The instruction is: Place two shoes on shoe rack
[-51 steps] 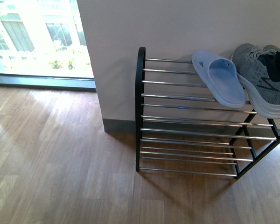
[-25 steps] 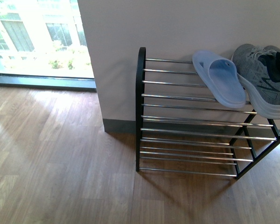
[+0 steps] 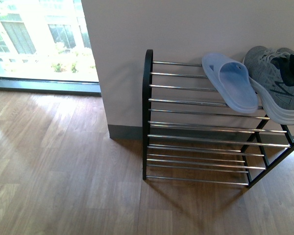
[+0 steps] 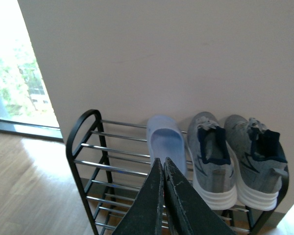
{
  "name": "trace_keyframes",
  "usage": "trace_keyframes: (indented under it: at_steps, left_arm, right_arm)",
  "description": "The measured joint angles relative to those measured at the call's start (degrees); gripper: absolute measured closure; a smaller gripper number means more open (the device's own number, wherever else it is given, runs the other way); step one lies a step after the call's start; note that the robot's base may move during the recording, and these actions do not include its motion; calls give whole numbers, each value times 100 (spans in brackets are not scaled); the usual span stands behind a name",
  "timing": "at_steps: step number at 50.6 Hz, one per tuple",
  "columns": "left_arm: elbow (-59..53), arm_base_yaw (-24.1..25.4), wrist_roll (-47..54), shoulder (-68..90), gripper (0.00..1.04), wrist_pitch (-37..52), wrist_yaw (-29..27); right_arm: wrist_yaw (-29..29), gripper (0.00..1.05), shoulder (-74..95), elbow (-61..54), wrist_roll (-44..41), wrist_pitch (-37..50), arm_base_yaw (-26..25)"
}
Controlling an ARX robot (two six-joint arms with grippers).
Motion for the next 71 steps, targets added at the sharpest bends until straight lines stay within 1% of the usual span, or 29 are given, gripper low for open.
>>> trace_keyframes:
  at_steps: [4,8,11,15,29,41,53,67,68,71]
  left_arm:
    - [0,0,0,0,103,0,0]
    - [0,0,0,0,103,0,-4]
    - [0,0,0,0,103,0,-4]
    - [0,0,0,0,103,0,0]
    - [0,0,0,0,103,0,0]
    - [0,0,0,0,103,0,0]
    - [0,0,0,0,103,0,0]
    - [0,0,0,0,103,0,0]
    - [0,0,0,0,103,0,0]
    - [0,0,0,0,103,0,2]
  right_arm:
    - [11,103,-269,-70,-2,-181,175]
    - [55,103,-514,-133,-2,-363,186]
    - [74,103,-549,-262,-2,-188,190]
    - [85,103,-649,-291,-2,-245,195]
    - [76,103,-1572,-293,0,-1110,197]
    - [76,103,-2164,-293,0,-1683,197]
    - [76,103,-2597,-293,0,-2116,197]
    - [76,103,-2905,-293,-2,-2428,197]
    - [76,103,-2979,-291,0,-2503,197]
    - [74,103,-3519,-291,0,-3241,197]
